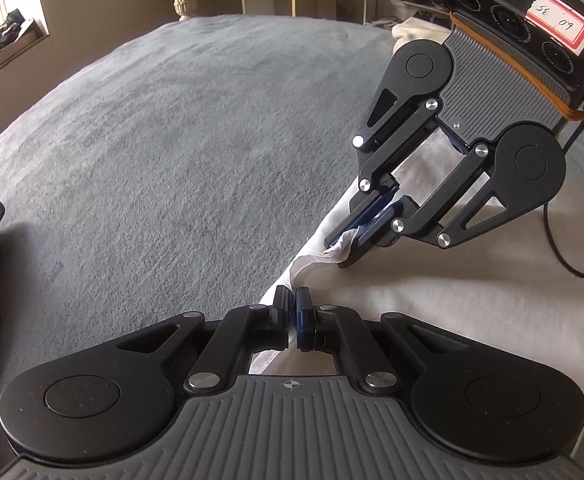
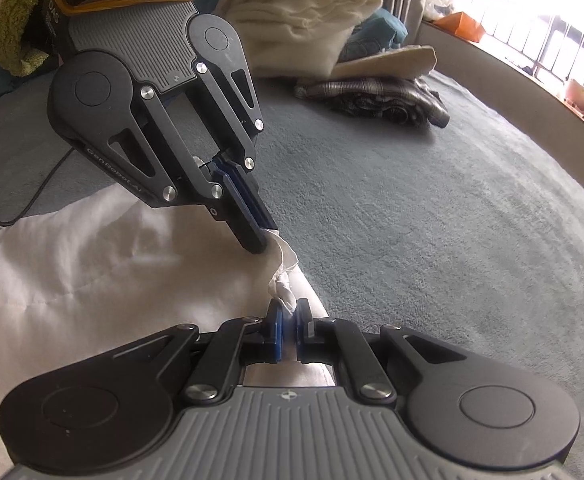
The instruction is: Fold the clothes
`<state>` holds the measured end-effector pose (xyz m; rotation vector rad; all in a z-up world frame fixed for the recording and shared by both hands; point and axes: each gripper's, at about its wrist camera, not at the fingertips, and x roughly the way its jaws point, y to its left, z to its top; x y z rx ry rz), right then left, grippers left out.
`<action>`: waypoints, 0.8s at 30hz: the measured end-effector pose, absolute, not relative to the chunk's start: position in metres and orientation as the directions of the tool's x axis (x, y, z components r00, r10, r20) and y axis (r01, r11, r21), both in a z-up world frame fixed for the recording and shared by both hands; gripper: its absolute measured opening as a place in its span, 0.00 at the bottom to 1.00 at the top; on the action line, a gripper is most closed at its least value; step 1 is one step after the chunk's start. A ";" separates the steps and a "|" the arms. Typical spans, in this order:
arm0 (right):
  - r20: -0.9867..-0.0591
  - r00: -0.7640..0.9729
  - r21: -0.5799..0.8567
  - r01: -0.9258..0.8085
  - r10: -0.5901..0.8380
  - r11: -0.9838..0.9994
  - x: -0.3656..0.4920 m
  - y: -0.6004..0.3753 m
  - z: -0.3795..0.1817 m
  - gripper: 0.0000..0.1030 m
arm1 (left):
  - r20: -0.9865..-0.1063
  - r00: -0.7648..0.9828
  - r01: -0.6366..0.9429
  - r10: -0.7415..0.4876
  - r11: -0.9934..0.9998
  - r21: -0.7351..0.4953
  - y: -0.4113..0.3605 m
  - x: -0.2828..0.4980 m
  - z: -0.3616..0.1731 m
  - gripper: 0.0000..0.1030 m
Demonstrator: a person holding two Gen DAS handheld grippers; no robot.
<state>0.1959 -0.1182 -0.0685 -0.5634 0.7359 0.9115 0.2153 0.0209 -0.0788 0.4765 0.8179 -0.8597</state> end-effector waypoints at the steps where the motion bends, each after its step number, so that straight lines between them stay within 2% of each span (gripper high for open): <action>1: -0.770 0.405 -0.125 -0.853 0.493 0.506 0.197 -0.118 -0.071 0.06 | -0.794 0.385 0.813 -0.470 0.580 0.051 0.020 0.216 -0.081 0.01; 7: -0.772 0.409 -0.097 -0.832 0.487 0.546 0.203 -0.121 -0.082 0.08 | -0.811 0.388 0.794 -0.438 0.606 0.052 0.019 0.218 -0.090 0.05; 12: -0.766 0.414 -0.018 -0.779 0.493 0.627 0.215 -0.129 -0.082 0.19 | -0.799 0.445 0.731 -0.404 0.680 0.064 0.025 0.218 -0.080 0.35; 16: -0.759 0.431 0.041 -0.717 0.489 0.696 0.225 -0.136 -0.081 0.29 | -0.773 0.492 0.642 -0.399 0.767 0.012 0.046 0.219 -0.059 0.38; 18: -0.752 0.437 0.094 -0.670 0.493 0.736 0.230 -0.143 -0.078 0.37 | -0.758 0.519 0.581 -0.395 0.813 -0.026 0.062 0.217 -0.046 0.44; 24: -0.722 0.471 0.252 -0.502 0.506 0.827 0.241 -0.183 -0.053 0.41 | -0.744 0.562 0.403 -0.361 0.905 -0.135 0.112 0.195 -0.027 0.51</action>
